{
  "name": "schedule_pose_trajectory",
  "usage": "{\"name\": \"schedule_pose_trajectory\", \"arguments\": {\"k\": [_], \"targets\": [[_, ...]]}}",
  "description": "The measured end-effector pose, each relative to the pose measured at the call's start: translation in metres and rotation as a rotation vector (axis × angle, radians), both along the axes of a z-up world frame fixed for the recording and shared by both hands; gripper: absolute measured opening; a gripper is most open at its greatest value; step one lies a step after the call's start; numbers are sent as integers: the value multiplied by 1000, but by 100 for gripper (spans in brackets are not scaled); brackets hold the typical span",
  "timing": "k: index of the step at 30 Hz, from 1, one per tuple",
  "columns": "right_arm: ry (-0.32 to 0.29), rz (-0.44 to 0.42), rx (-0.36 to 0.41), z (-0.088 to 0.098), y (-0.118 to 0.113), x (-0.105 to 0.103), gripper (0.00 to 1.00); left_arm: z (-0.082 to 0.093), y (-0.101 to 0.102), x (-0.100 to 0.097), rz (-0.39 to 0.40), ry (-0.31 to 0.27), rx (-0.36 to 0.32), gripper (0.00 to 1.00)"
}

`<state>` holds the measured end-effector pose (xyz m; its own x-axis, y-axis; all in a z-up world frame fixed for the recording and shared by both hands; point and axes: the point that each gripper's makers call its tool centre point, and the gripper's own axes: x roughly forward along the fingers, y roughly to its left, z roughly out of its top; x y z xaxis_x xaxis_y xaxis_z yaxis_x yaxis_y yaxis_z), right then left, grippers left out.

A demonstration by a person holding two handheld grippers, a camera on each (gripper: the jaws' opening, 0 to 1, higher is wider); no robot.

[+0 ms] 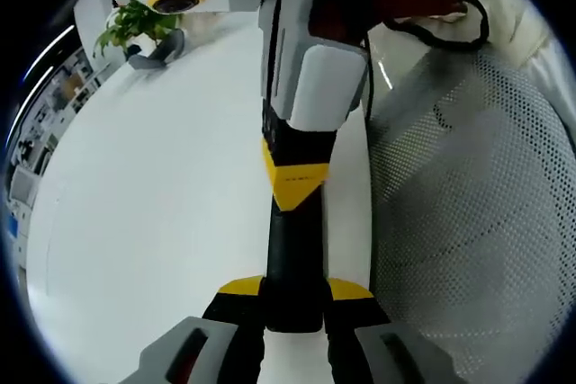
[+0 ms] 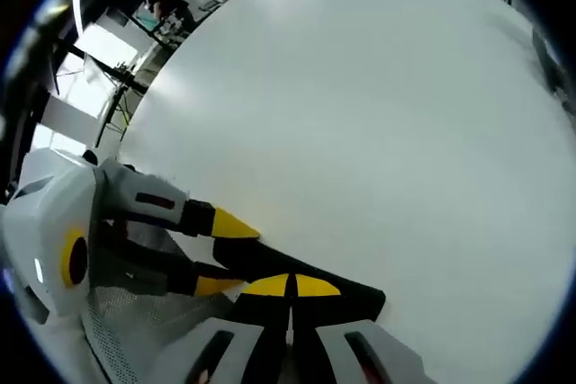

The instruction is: Press the specified remote control buttons in sequence, fully releasing each button before pressing the next.

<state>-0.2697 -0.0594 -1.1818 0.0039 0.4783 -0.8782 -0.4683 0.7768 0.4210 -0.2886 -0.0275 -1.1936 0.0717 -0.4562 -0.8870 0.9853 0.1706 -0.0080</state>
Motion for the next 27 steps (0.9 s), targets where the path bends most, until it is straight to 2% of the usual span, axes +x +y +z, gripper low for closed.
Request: {"name": "schedule_pose_trajectory", "arguments": {"k": [7,19,23,27], "targets": [[10,6,-2,-2,3,1,0,0,0,0,21,-1,-11,24],[42,-13,-23,-7,3,6,0,-1,-1,2,5,-4,-10,24],[67,-39,-6,-8,2,7,0,-1,-1,2,10,-4,-10,24],[58,-26,-20,-7,4,7,0,-1,-1,2,11,-4,-5,24]]}}
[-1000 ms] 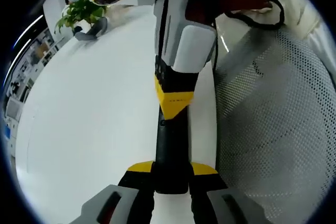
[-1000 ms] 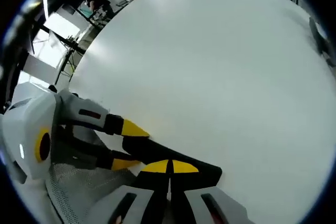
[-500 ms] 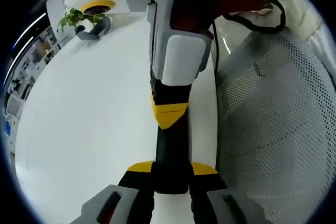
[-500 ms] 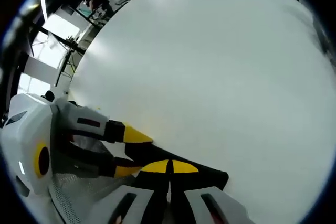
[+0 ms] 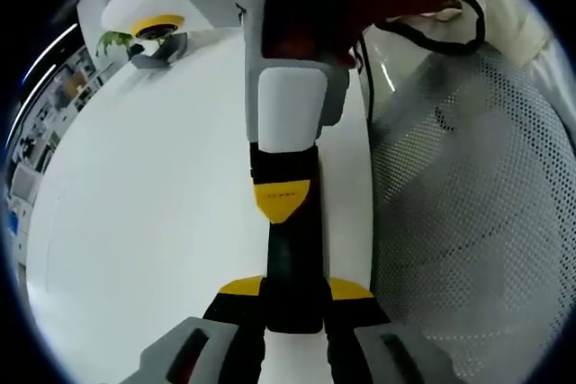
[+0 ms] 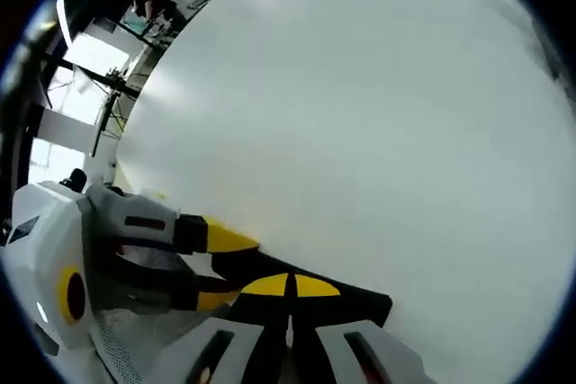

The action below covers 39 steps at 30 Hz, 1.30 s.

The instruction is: Press the specified remote control buttons in sequence, fully releasing each button before pressing the next.

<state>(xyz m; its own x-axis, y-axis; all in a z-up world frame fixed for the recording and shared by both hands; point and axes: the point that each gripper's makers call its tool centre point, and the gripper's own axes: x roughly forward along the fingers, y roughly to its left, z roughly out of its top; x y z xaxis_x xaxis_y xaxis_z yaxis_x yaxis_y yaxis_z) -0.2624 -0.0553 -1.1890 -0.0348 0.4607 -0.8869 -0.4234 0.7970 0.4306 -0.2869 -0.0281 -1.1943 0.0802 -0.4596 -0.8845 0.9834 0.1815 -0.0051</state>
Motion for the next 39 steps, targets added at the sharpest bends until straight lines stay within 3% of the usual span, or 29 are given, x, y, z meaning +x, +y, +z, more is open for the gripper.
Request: {"name": "schedule_pose_trajectory", "arguments": {"k": [15,22,39], "targets": [[-49,-67,30,0,-1,3,0,1,1,0,22,2,-22,24],[-67,-74,38,9,-2,-1,0,0,0,0,24,4,-12,24],[-40,-47,23,4,-2,-11,0,0,0,-1,29,3,-18,24]]}}
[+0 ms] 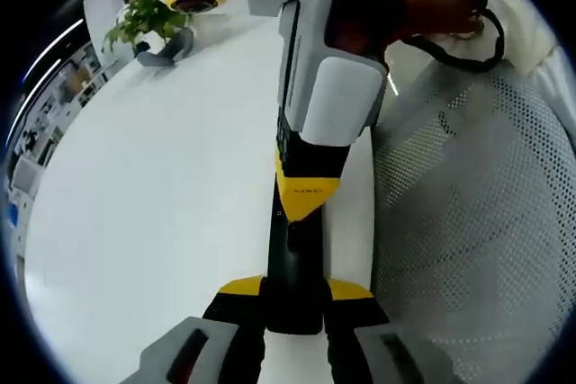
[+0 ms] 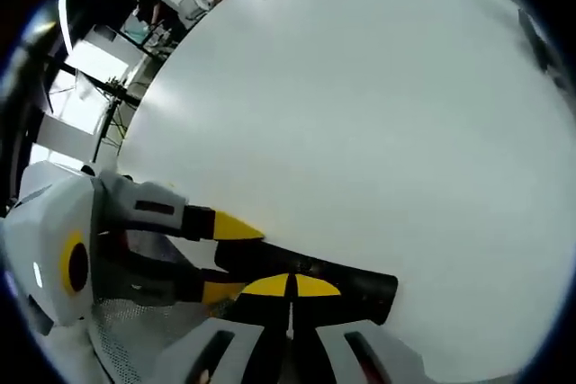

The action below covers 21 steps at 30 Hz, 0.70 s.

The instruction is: Press the specified remote control buttons in sequence, fully releasing each button before pressing the next.

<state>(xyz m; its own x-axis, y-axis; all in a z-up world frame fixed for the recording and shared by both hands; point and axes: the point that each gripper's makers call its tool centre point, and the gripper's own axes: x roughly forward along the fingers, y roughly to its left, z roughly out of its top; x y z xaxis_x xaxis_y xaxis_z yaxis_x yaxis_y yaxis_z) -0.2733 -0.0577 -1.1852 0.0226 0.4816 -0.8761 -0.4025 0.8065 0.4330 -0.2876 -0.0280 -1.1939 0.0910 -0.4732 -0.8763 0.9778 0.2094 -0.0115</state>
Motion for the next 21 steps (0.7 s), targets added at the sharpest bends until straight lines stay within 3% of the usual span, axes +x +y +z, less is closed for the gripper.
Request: {"name": "schedule_pose_trajectory", "arguments": {"k": [21], "targets": [[19,-20,23,0,-1,-1,0,0,0,0,0,1,2,24]]}}
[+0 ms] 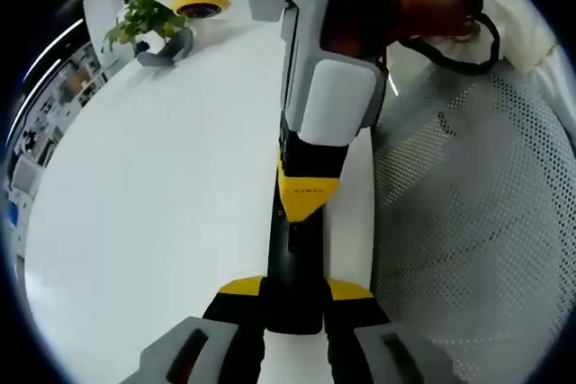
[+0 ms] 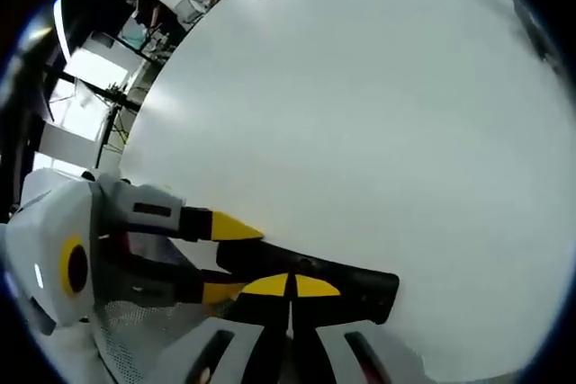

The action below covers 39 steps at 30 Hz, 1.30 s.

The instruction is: Press the specified remote control buttons in sequence, fully releasing each button before pressing the next.

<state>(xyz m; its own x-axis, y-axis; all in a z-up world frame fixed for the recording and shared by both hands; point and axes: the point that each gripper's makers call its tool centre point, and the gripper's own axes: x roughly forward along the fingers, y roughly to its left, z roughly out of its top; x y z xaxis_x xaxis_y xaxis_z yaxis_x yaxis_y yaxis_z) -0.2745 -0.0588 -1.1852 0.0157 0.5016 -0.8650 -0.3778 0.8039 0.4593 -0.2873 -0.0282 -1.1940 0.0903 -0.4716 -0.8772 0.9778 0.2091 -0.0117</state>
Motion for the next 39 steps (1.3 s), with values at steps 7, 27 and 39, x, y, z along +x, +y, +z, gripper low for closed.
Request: {"name": "schedule_pose_trajectory", "arguments": {"k": [7,27,39], "targets": [[-15,-25,14,9,-6,5,0,0,0,0,-1,1,2,24],[16,32,-18,3,-5,-9,0,0,0,0,2,3,-2,24],[12,84,-72,-3,-4,-10,0,0,0,0,5,2,4,24]]}}
